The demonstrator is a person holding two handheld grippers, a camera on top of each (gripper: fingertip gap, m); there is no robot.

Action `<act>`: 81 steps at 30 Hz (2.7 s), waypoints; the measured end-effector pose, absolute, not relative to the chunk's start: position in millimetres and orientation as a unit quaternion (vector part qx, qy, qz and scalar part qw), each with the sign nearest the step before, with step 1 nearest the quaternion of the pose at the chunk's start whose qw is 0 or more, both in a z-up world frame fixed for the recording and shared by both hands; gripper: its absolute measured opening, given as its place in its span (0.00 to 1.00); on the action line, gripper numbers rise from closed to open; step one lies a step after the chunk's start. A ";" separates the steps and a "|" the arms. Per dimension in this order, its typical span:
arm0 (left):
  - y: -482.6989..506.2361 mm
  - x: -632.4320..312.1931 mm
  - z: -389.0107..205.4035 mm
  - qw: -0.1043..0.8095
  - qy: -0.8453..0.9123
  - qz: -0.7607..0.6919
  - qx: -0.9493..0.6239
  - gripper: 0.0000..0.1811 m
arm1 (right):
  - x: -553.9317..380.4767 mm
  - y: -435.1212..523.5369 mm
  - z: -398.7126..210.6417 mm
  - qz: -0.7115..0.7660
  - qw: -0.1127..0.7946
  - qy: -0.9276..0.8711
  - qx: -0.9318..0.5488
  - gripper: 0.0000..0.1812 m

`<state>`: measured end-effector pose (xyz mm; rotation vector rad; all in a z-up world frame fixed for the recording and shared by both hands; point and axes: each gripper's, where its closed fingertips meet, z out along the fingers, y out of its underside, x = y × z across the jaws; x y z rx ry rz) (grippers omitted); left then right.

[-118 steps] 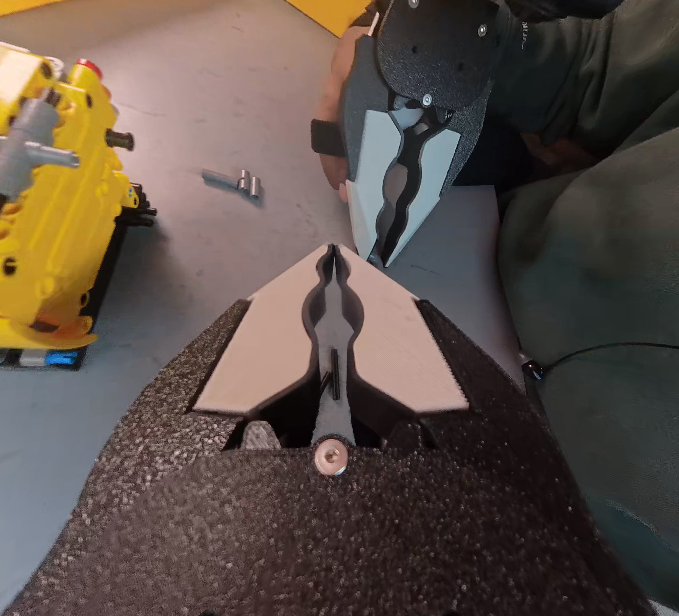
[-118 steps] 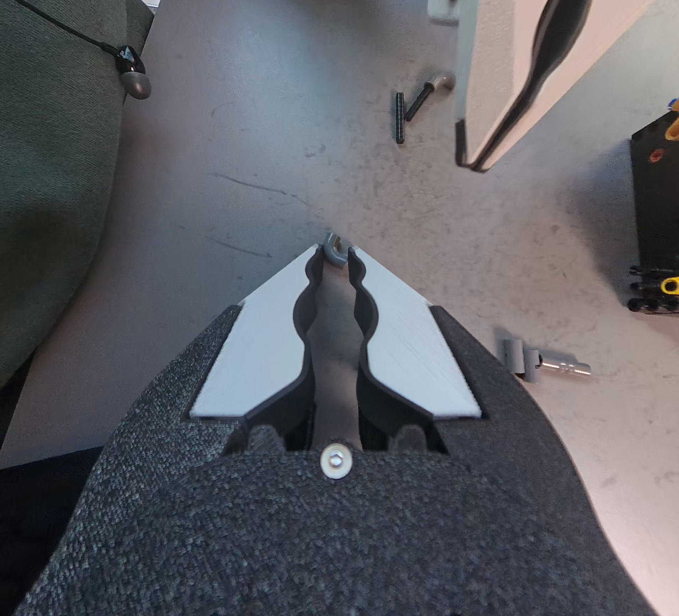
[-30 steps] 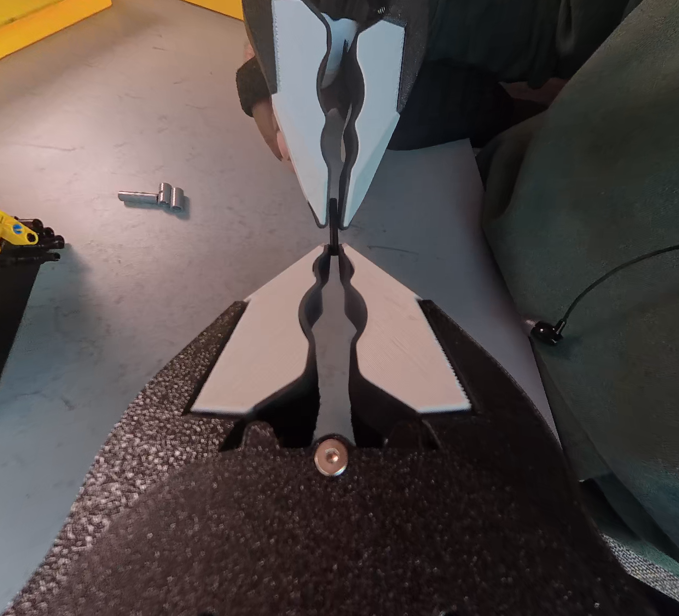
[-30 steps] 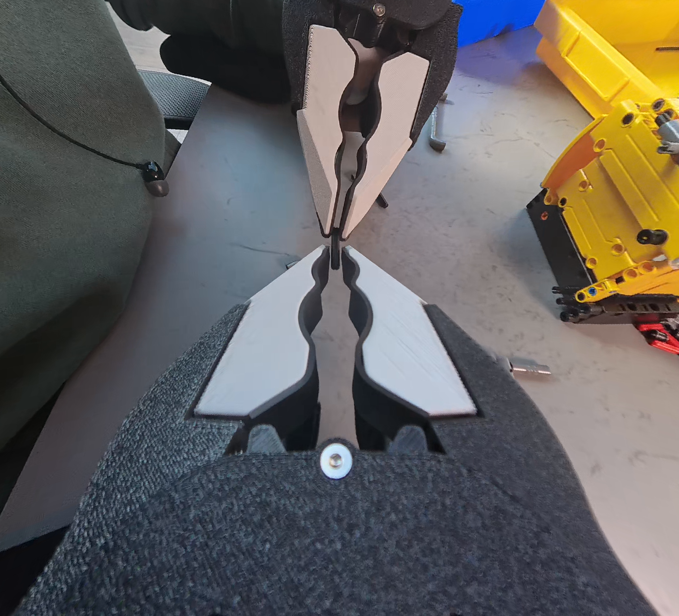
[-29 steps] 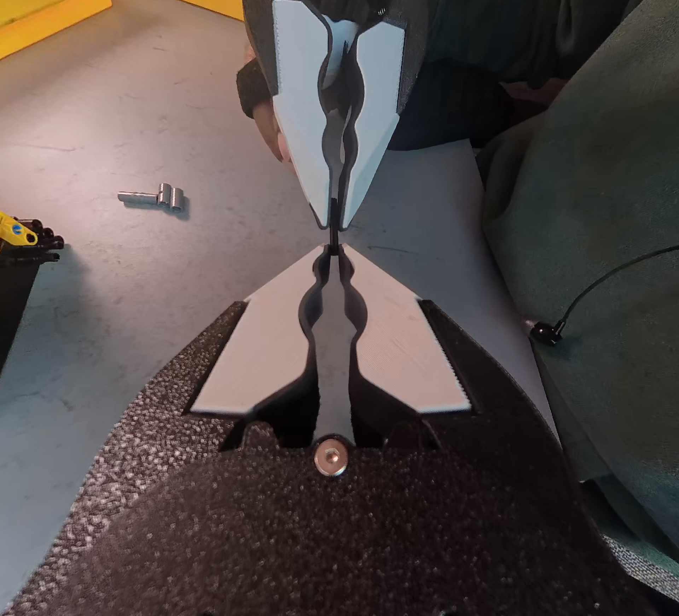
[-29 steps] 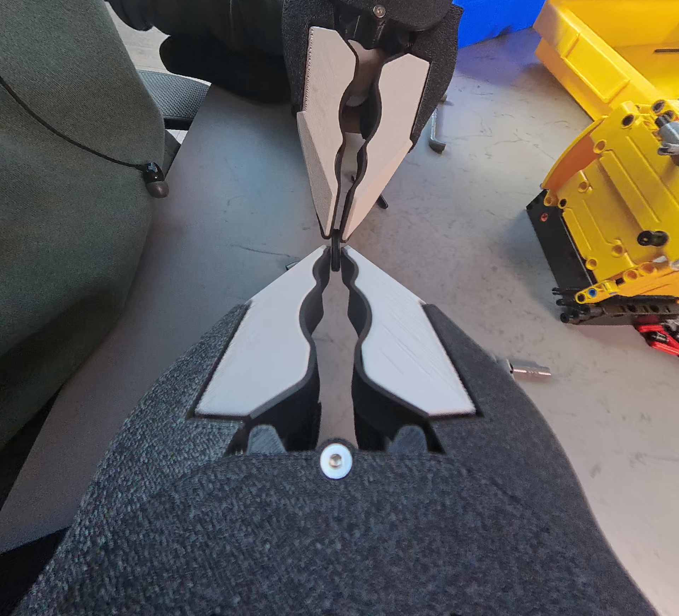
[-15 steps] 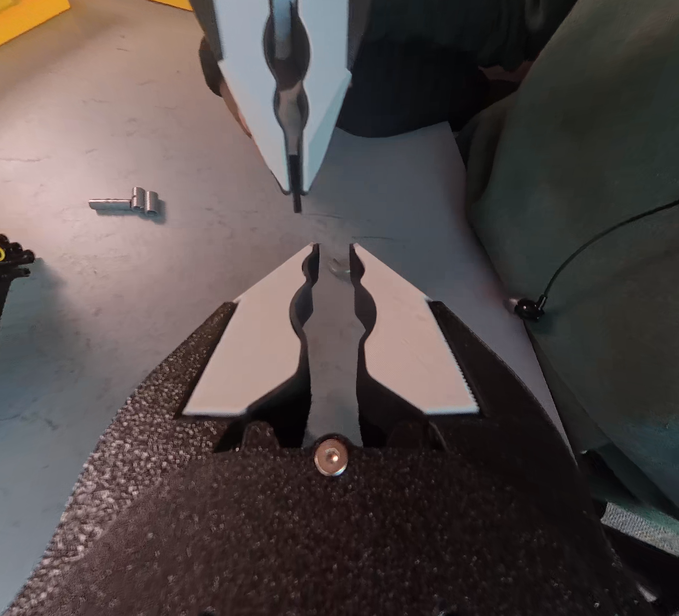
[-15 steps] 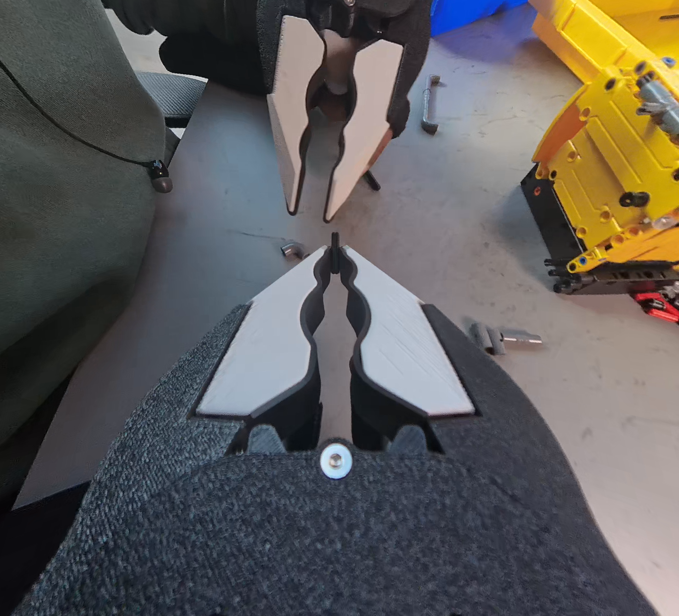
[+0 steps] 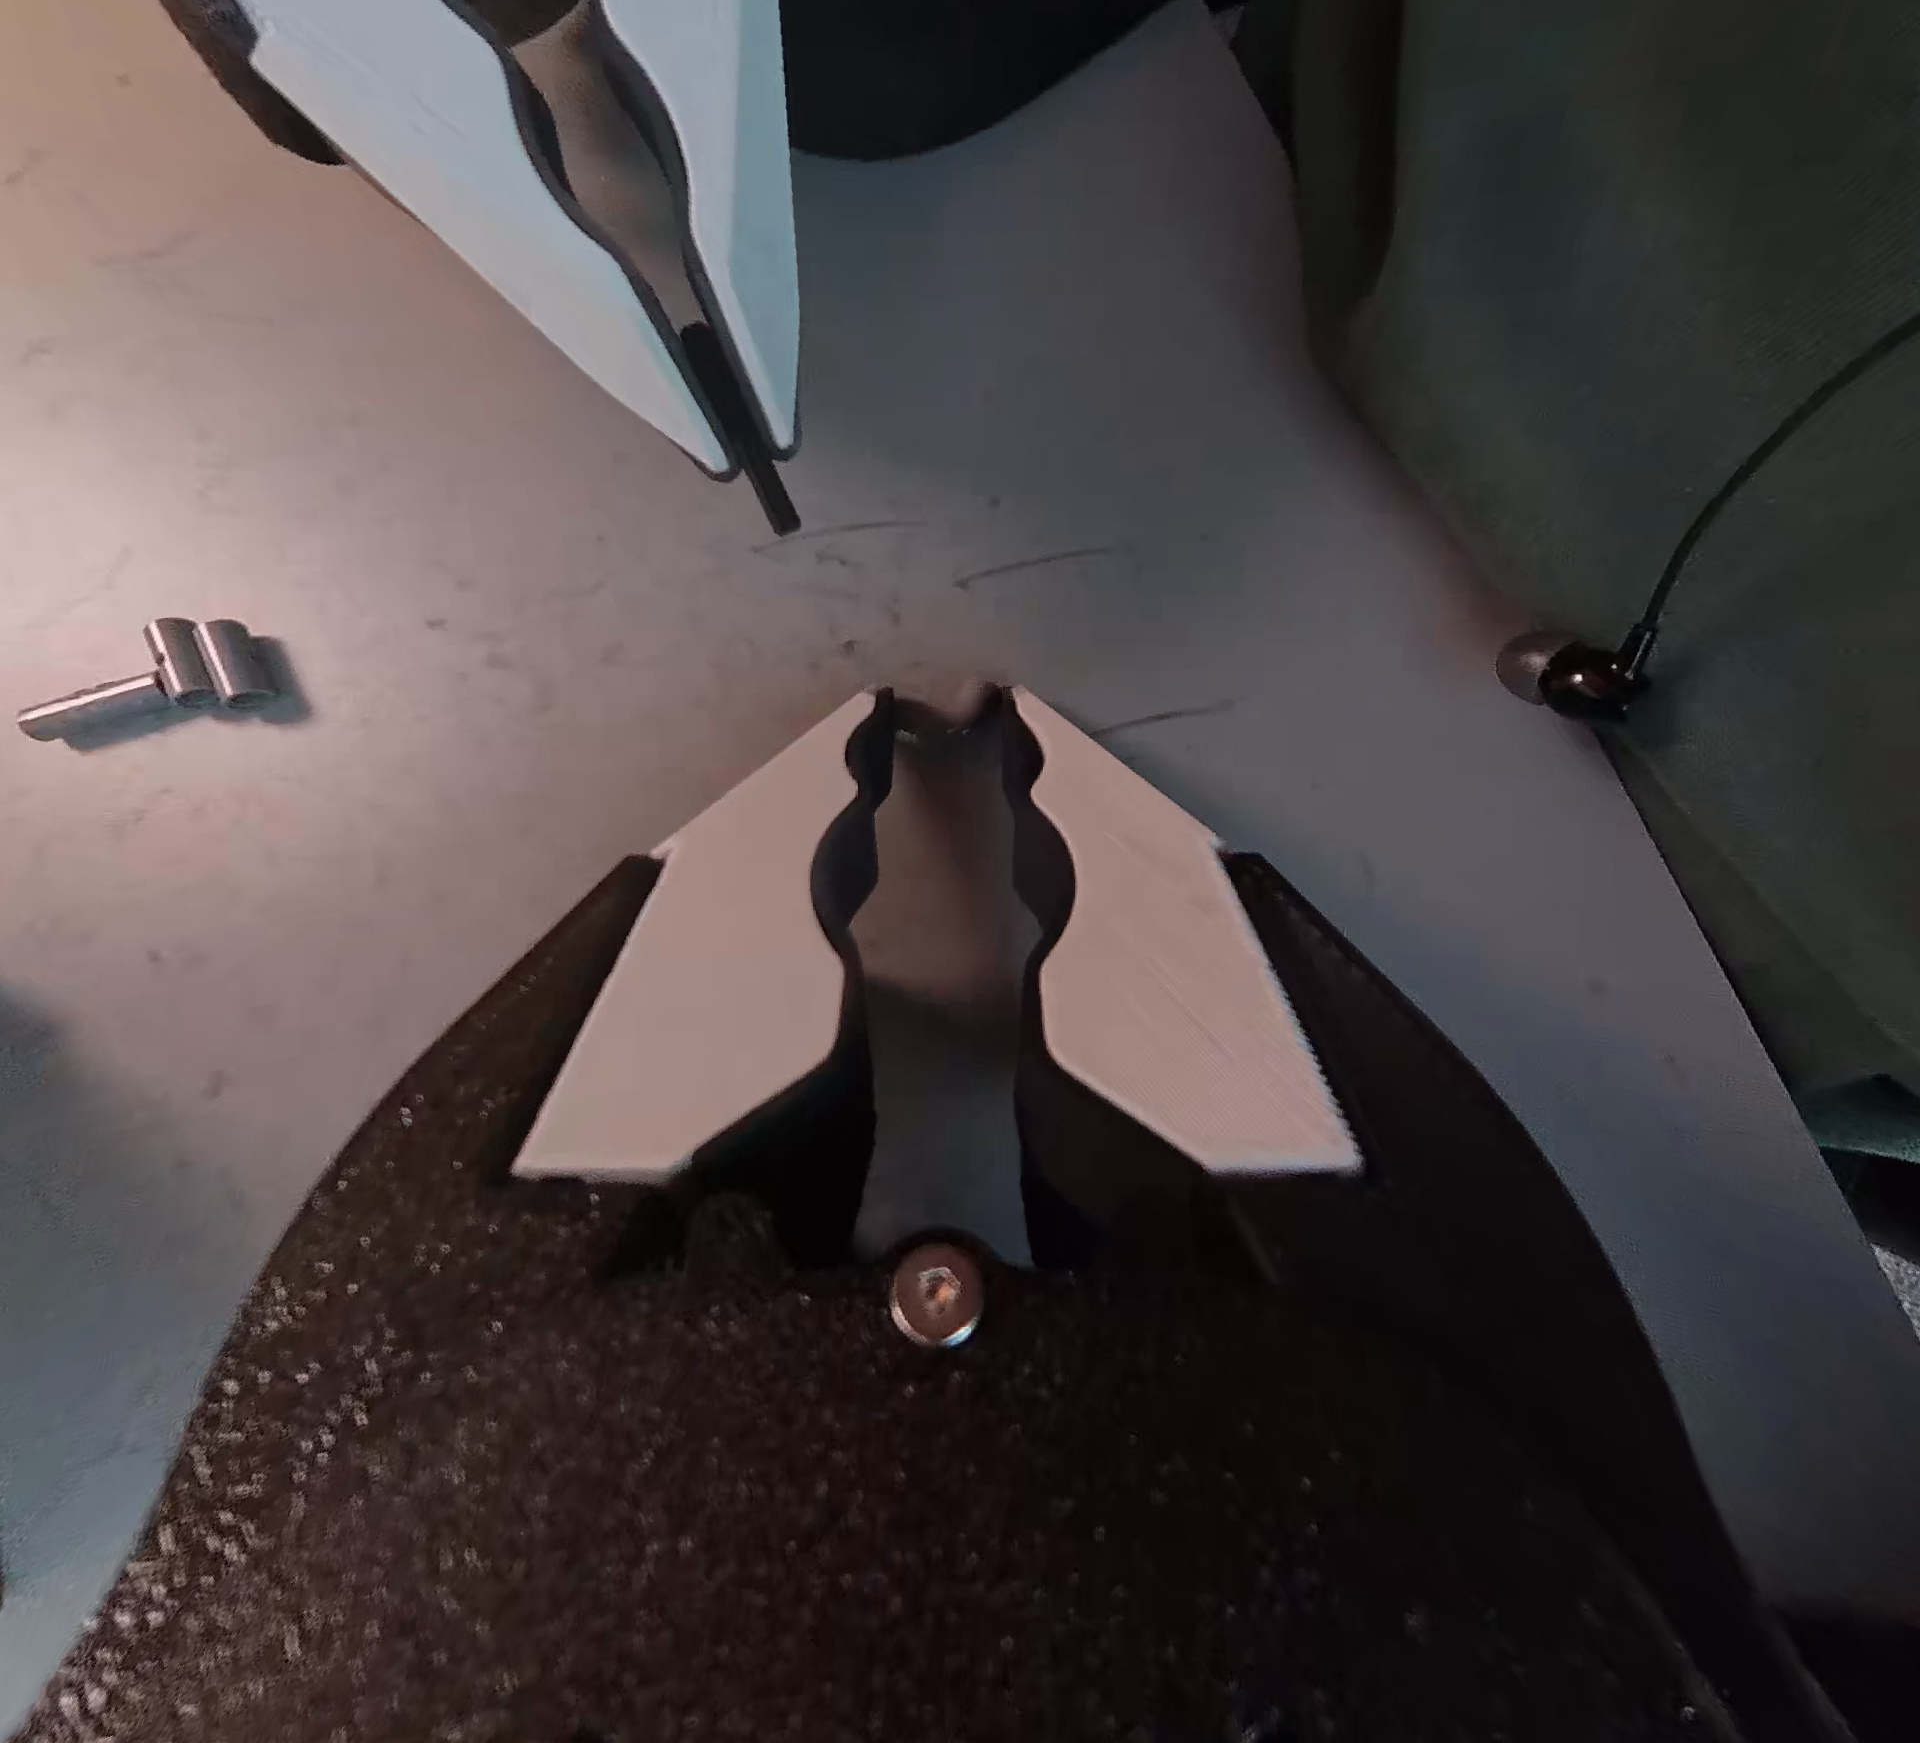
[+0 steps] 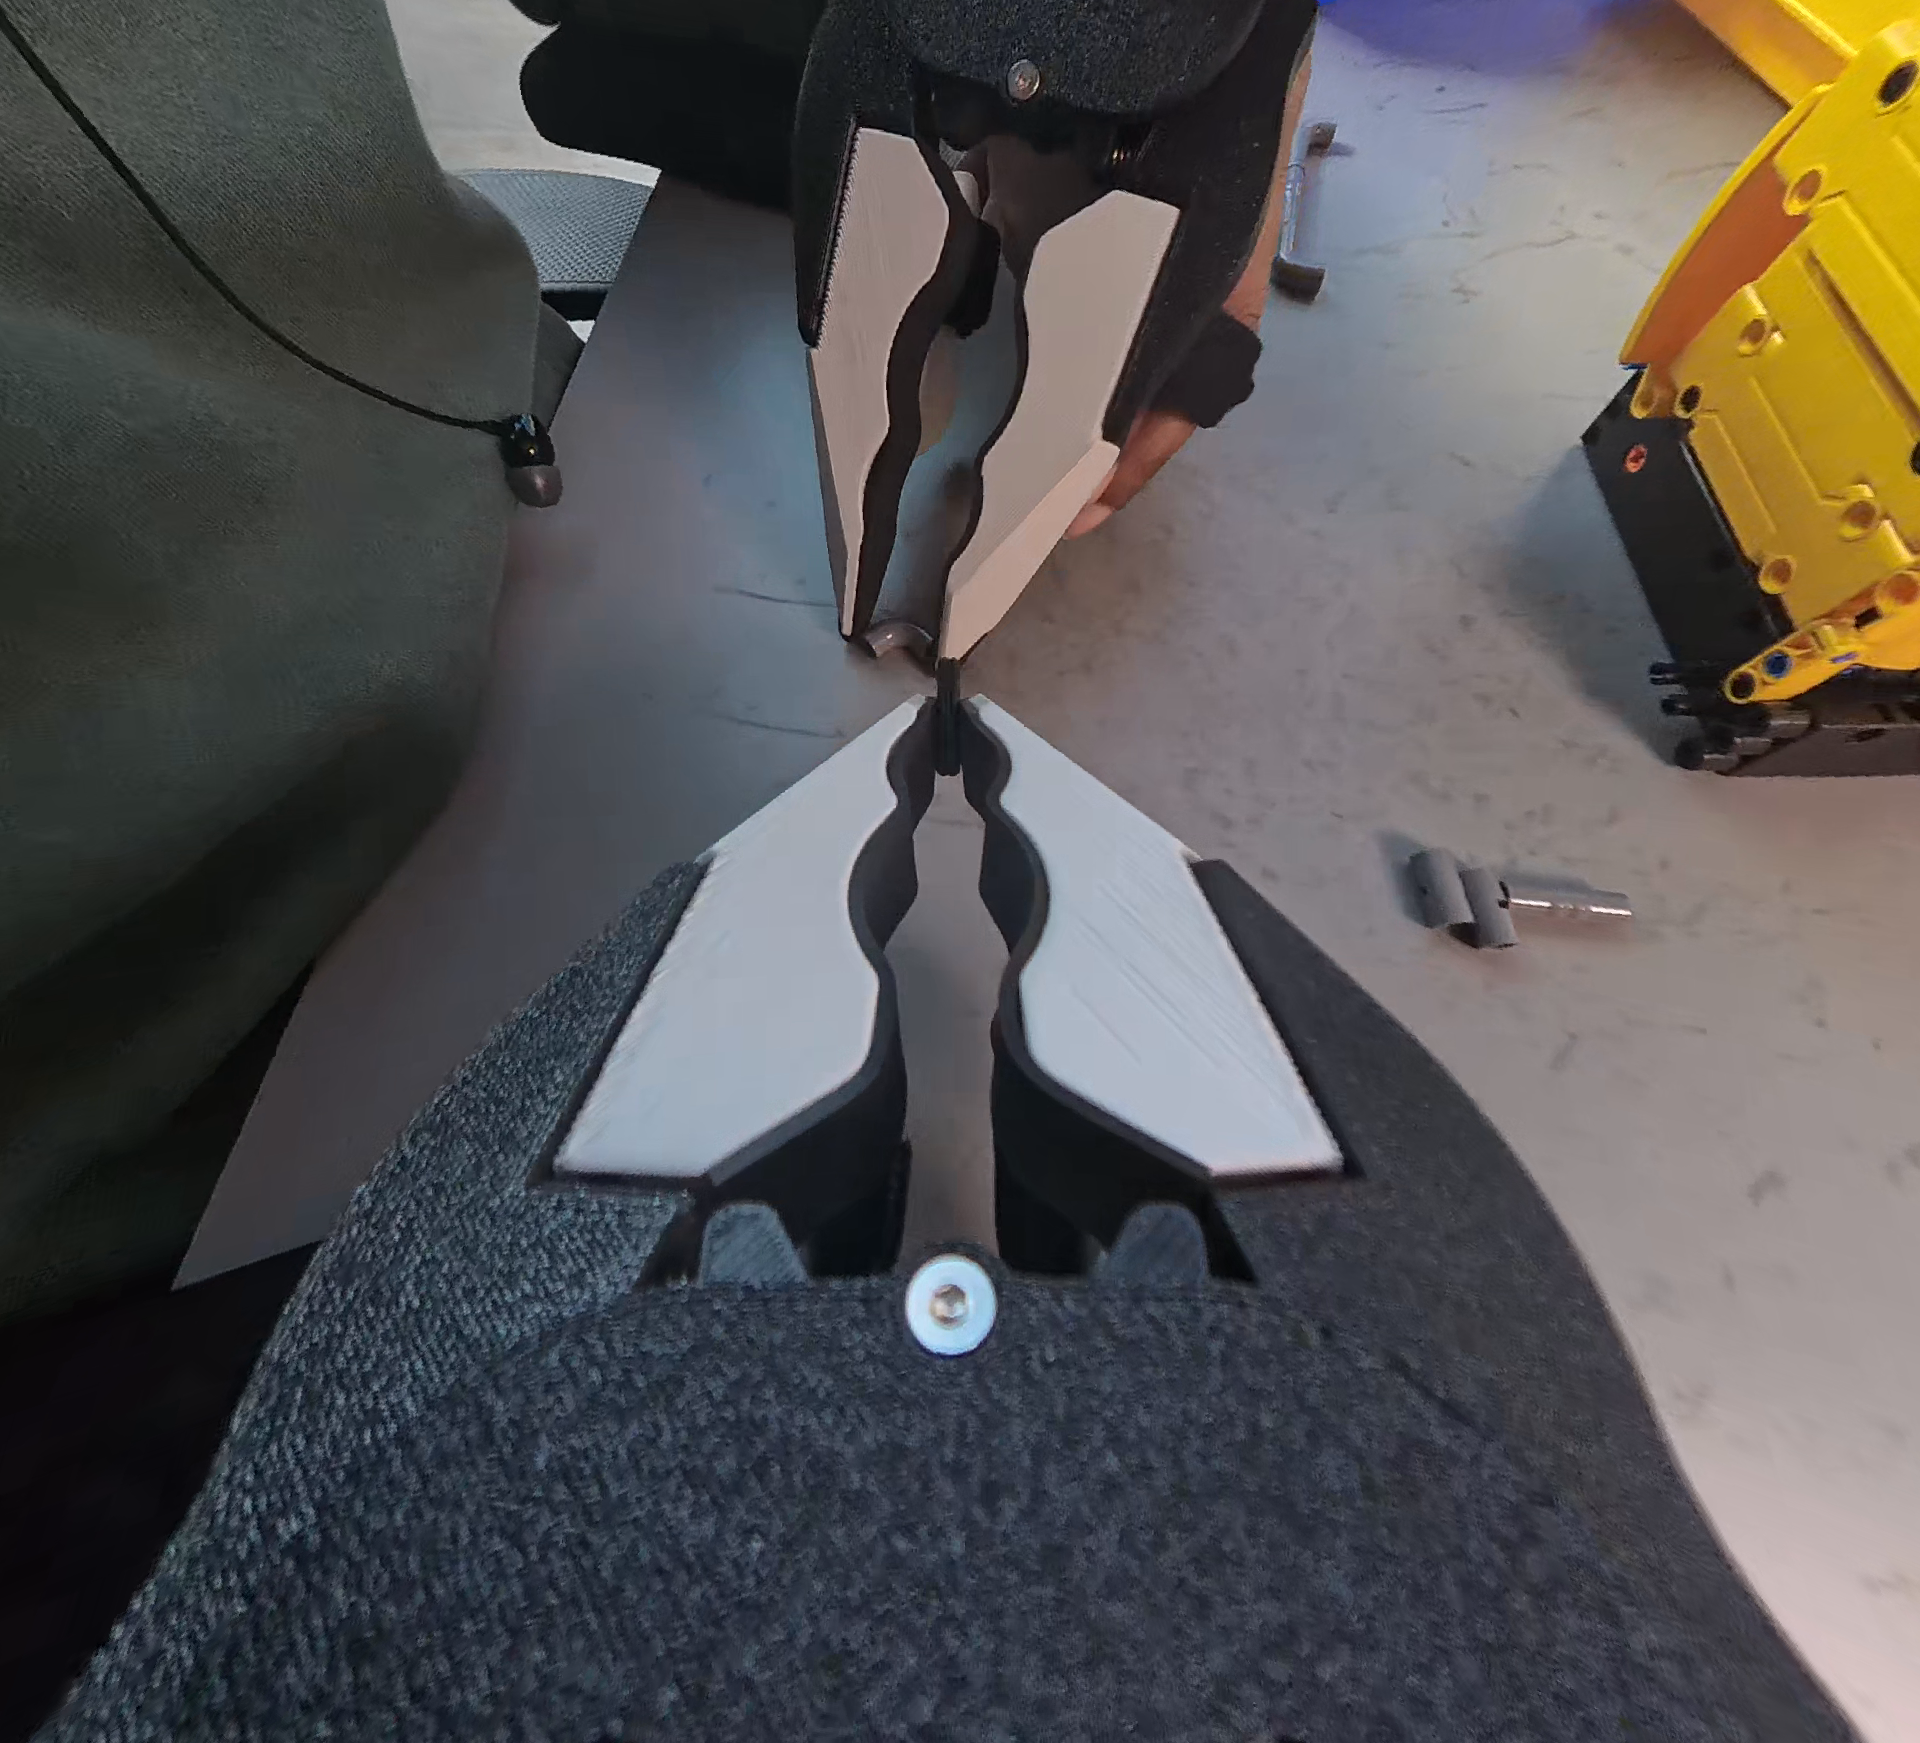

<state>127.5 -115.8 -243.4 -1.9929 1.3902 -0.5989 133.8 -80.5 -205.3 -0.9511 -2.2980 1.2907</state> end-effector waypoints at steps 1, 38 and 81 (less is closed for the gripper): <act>-114.9 127.1 -243.3 0.320 0.518 -0.223 -0.761 0.10 | 133.0 -79.9 -204.5 0.456 0.172 -0.806 -0.335 0.02; -73.3 98.2 -200.7 0.452 0.294 -0.241 -0.807 0.08 | 101.7 -72.5 -196.0 0.453 0.206 -0.753 -0.431 0.02; -88.9 91.7 -242.1 0.357 0.416 -0.130 -0.826 0.13 | 100.3 -80.8 -241.8 0.351 0.183 -0.820 -0.413 0.02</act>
